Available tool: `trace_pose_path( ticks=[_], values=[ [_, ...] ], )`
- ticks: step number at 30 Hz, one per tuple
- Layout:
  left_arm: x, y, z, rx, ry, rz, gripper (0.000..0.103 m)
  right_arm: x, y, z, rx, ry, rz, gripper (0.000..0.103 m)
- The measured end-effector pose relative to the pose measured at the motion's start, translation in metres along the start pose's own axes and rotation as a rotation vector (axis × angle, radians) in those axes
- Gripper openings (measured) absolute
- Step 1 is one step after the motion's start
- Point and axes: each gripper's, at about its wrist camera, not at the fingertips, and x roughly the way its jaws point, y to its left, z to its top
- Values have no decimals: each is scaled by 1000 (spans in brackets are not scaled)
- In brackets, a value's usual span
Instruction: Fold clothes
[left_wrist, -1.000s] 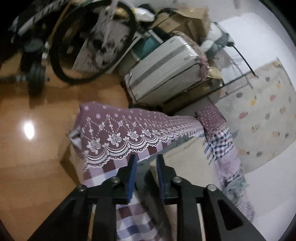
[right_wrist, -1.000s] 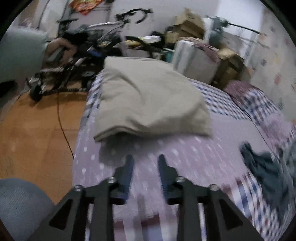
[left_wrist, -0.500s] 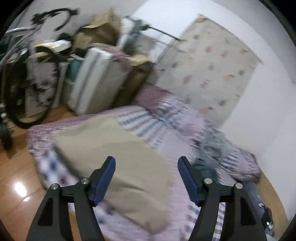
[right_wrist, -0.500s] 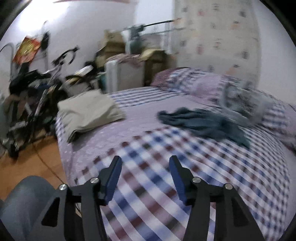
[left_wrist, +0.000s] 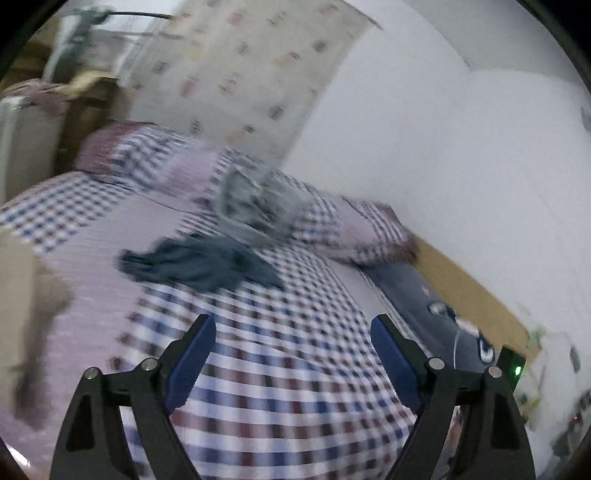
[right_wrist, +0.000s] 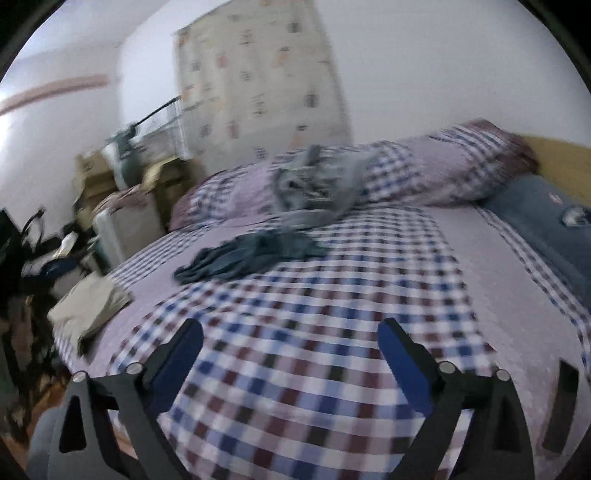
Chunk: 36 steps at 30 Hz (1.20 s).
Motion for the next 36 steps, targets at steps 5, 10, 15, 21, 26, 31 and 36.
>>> trace_pose_path(
  ticks=[5, 10, 15, 21, 26, 31, 36],
  values=[
    [76, -61, -14, 40, 88, -10, 89, 11, -54, 7, 166, 55, -92, 102],
    [146, -79, -25, 53, 142, 28, 89, 48, -83, 14, 212, 96, -139, 102],
    [218, -70, -41, 75, 202, 107, 89, 111, -95, 19, 208, 139, -167, 102],
    [287, -49, -69, 110, 260, 215, 89, 193, -108, 3, 199, 245, -162, 102],
    [329, -36, -93, 159, 292, 297, 89, 237, -117, -22, 198, 330, -197, 102],
    [350, -32, -109, 178, 372, 391, 89, 263, -118, -35, 160, 403, -234, 102],
    [357, -34, -117, 221, 382, 431, 93, 275, -107, -42, 72, 440, -312, 102]
  ],
)
